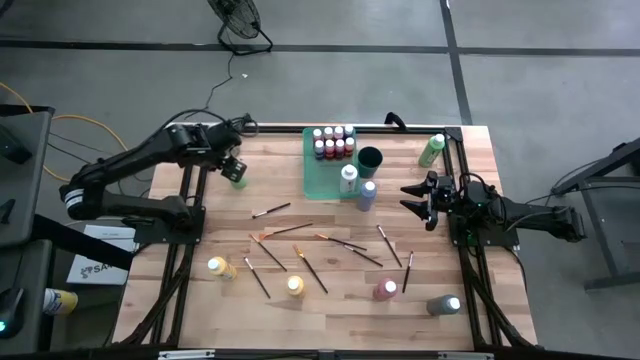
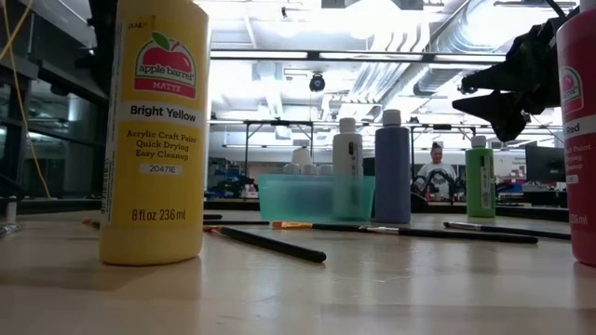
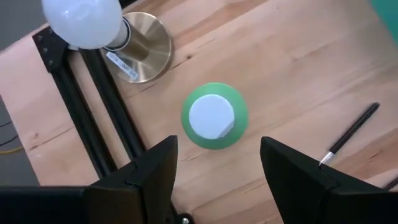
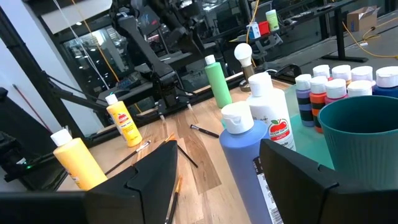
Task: Pick & Place Paint Supplies
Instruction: Put the left light green paint bottle into the green bin
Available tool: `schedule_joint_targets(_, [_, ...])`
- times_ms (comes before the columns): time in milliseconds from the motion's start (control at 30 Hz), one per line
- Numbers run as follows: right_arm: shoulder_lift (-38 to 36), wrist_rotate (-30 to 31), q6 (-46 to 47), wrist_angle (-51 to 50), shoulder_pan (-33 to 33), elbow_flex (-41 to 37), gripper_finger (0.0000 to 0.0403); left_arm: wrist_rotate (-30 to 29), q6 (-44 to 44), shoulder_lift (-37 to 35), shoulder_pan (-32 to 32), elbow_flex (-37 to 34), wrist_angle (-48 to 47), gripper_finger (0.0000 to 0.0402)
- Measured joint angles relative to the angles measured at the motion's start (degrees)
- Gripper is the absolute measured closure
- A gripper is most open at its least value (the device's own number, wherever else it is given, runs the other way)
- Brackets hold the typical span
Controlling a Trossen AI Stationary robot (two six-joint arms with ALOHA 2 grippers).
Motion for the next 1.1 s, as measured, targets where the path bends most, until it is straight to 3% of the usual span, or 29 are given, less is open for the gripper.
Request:
schedule_joint_targets(400, [-0.02, -0.02, 0.00, 0.00, 0.00, 0.00, 0.0180, 1.27, 3.70, 4.23, 4.80, -1.62, 2.90, 0.0178])
schedule_joint_targets(900, [0.00, -0.02, 0.00, 0.00, 0.01, 0.00, 0.0180, 2.85, 5.54, 4.48, 4.96, -1.62, 5.16, 0.0179])
schedule_joint_targets(1100, [0.00, -0.02, 0.00, -0.01, 0.00, 0.00, 0.0180, 2.85, 5.54, 5.66, 5.01, -1.62, 5.07, 0.0211])
